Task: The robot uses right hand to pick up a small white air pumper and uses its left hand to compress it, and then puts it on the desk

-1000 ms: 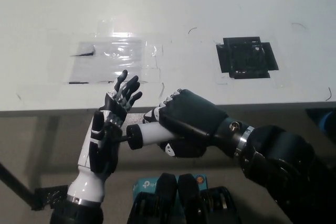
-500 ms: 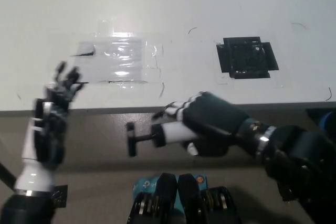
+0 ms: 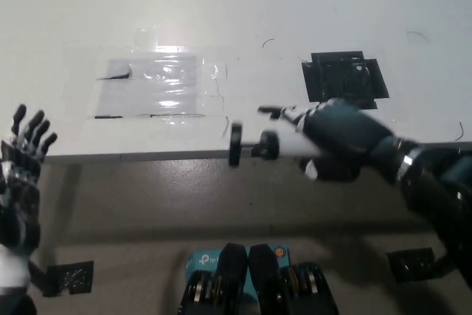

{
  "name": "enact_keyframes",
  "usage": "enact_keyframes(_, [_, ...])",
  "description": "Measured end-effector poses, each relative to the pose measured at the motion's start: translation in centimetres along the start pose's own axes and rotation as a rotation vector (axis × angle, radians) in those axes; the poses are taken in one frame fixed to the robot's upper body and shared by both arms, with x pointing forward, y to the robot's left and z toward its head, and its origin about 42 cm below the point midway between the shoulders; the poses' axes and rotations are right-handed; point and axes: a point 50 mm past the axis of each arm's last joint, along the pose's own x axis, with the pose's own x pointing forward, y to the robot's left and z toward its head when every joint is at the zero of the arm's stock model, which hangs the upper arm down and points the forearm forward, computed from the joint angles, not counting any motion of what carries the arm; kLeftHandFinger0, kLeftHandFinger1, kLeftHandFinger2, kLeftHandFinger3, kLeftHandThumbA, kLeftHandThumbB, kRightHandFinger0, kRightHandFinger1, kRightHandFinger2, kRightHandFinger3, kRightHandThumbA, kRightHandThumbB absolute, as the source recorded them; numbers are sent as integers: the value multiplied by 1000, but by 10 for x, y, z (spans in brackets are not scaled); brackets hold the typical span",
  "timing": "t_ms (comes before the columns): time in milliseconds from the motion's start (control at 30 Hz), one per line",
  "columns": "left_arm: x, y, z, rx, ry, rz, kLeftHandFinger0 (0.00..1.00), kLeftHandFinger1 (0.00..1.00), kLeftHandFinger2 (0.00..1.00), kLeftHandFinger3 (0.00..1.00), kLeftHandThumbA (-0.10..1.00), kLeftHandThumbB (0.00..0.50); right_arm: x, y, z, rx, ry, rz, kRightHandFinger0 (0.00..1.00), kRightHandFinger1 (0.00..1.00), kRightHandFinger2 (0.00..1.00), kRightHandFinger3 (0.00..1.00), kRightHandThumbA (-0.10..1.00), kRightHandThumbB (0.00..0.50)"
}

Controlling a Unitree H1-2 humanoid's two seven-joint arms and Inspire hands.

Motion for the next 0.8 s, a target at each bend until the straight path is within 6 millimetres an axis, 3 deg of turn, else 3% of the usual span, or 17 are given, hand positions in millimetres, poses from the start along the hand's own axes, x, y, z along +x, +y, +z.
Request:
enact_keyframes(33, [-5, 0, -3, 0, 16, -3, 1000, 1000, 1000, 1000, 1000, 203, 4, -7, -8, 5, 22, -13, 134, 604, 878, 1000, -100, 117])
enact_keyframes(233, [-34, -9, -18, -17, 97, -27, 1000, 1000, 1000, 1000, 1000, 188, 29, -49, -59, 49, 168, -78, 89, 532, 803, 970, -100, 136])
enact_keyframes(333, [-41, -14, -22, -29, 118, -35, 1000, 1000, 1000, 1000, 1000, 194, 40, -51, -88, 93, 250, -75, 76, 522, 811, 955, -100, 139])
enact_keyframes(467, [-48, -19, -25, -36, 139, -50, 1000, 1000, 1000, 1000, 1000, 226, 49, -41, -117, 141, 340, -57, 58, 517, 807, 948, -100, 152])
enact_keyframes(567, [-49, -23, -26, -41, 141, -62, 1000, 1000, 1000, 1000, 1000, 232, 55, -28, -130, 168, 393, -36, 100, 603, 899, 1000, -100, 163])
enact_keyframes(667, [-50, -26, -27, -45, 140, -79, 1000, 1000, 1000, 1000, 1000, 228, 61, -14, -135, 179, 422, -25, 115, 625, 907, 942, -100, 169])
enact_keyframes(733, [-53, -26, -27, -45, 142, -85, 1000, 1000, 1000, 1000, 1000, 234, 64, -8, -134, 170, 422, -24, 126, 634, 923, 968, -100, 152])
enact_keyframes(800, [-56, -26, -28, -45, 147, -85, 1000, 1000, 1000, 1000, 1000, 232, 68, -1, -132, 157, 414, -19, 169, 676, 947, 1000, -100, 170])
